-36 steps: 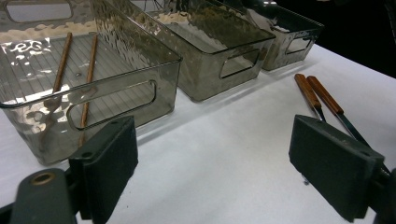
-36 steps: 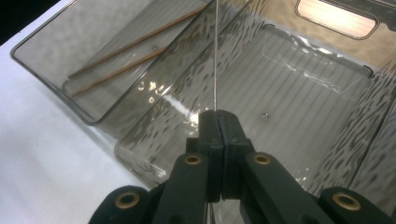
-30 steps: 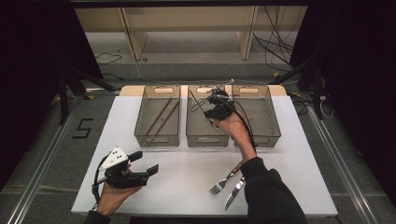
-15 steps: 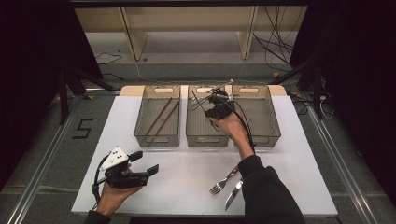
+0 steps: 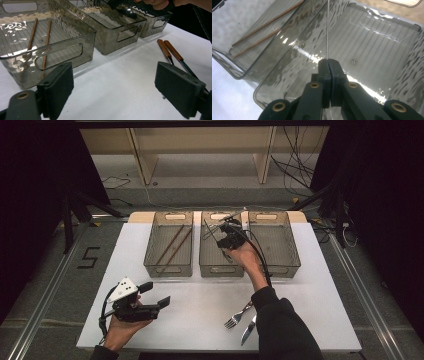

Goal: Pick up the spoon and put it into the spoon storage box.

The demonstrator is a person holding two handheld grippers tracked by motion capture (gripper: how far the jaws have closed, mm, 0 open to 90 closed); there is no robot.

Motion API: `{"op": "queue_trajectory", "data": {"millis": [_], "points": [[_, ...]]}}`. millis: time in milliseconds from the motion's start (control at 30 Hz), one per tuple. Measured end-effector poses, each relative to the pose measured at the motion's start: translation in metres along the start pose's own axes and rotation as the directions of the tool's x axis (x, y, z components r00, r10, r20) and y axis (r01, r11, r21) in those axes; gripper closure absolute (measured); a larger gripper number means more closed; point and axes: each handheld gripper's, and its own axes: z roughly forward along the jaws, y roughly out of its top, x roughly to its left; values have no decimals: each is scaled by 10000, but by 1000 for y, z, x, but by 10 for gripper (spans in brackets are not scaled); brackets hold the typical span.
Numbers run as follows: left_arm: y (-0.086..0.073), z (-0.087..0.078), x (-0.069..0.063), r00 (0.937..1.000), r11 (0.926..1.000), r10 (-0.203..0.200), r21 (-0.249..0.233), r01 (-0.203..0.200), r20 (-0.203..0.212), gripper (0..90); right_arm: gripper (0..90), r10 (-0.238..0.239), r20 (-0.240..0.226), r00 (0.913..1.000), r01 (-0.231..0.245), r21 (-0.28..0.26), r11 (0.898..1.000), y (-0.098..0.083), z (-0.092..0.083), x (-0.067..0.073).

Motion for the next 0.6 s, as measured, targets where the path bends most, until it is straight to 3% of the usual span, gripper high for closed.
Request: {"op": "queue_trajectory", "data": {"millis": [133,233,400,600], "points": [[0,0,0,10000,10000,-7,-5,7,4,149,890,39,17,10000,-39,103,9999,0,3,1],[0,0,0,10000,10000,0,-1,0,5,149,837,148,-149,9998,-146,118,9998,-1,4,1],[0,0,0,10000,10000,-10,7,10,12,149,662,168,-385,9991,-165,70,9998,0,0,0],[0,0,0,10000,10000,-17,27,17,7,149,482,-518,-655,9965,507,-187,9985,-2,-16,2]]}}
